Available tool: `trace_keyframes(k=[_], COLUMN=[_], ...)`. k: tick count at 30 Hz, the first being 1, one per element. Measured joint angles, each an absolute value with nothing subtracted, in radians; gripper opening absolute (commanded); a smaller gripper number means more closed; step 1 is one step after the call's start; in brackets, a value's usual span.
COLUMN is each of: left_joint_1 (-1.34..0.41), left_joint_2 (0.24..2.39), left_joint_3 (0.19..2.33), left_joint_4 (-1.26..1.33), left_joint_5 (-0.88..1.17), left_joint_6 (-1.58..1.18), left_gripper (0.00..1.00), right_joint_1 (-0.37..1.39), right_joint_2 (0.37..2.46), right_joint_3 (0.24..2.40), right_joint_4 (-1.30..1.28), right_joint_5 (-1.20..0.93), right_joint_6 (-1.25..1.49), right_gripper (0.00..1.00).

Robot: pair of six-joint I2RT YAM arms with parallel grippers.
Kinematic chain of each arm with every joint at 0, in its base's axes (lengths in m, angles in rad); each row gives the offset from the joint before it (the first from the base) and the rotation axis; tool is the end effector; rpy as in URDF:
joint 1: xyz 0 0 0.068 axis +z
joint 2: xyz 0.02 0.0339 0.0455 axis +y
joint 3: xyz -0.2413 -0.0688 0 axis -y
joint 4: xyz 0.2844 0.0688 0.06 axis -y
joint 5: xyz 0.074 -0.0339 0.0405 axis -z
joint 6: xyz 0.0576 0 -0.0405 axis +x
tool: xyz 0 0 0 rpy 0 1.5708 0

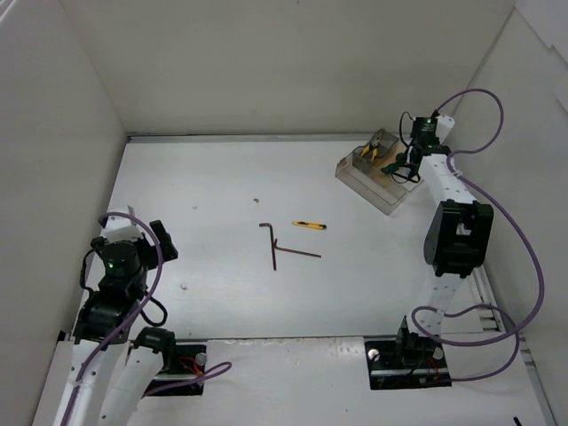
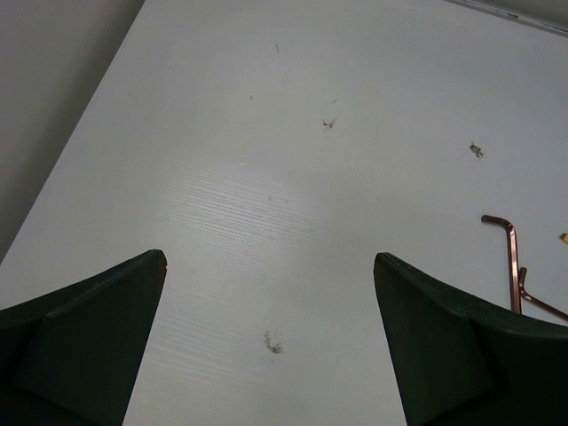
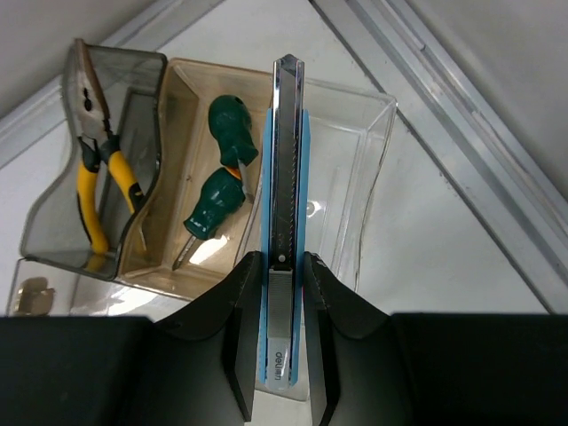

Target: Sort the tools into containers

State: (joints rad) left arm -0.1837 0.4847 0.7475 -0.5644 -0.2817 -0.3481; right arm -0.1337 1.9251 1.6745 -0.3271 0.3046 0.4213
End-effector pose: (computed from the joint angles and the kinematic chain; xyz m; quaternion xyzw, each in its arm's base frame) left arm 0.1888 -0.0188 0.3193 -0.1484 0.7878 -0.0452 0.5961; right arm 0.4954 -0.0841 0.2570 0.3076 0.8160 -0.0645 0.4851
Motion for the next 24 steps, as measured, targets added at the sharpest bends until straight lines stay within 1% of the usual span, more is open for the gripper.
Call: trace_keyframes(k=[10, 21, 24], left_joint_1=[-0.184, -0.183, -0.184], left_joint_2=[0.465, 0.467, 0.476], left_joint_3=[0.725, 0.711, 0.711], left_joint_4=[-0.533, -0.517, -0.517], left_joint_5=[-0.241, -0.210, -0.206], left_joint_6=[-0.322, -0.305, -0.300], left_gripper=[1.00, 1.00, 1.00], right_joint_1=[-0.158, -0.194, -0.197], right_joint_2=[2.059, 2.106, 2.125], right_joint_3=[1.686, 1.746, 1.760], right_joint_4=[-0.326, -0.294, -0.280], right_joint_5=[0.304, 0.303, 0.303], right_joint_6=[0.476, 0.477, 0.477], right_gripper=[0.00, 0.00, 0.02])
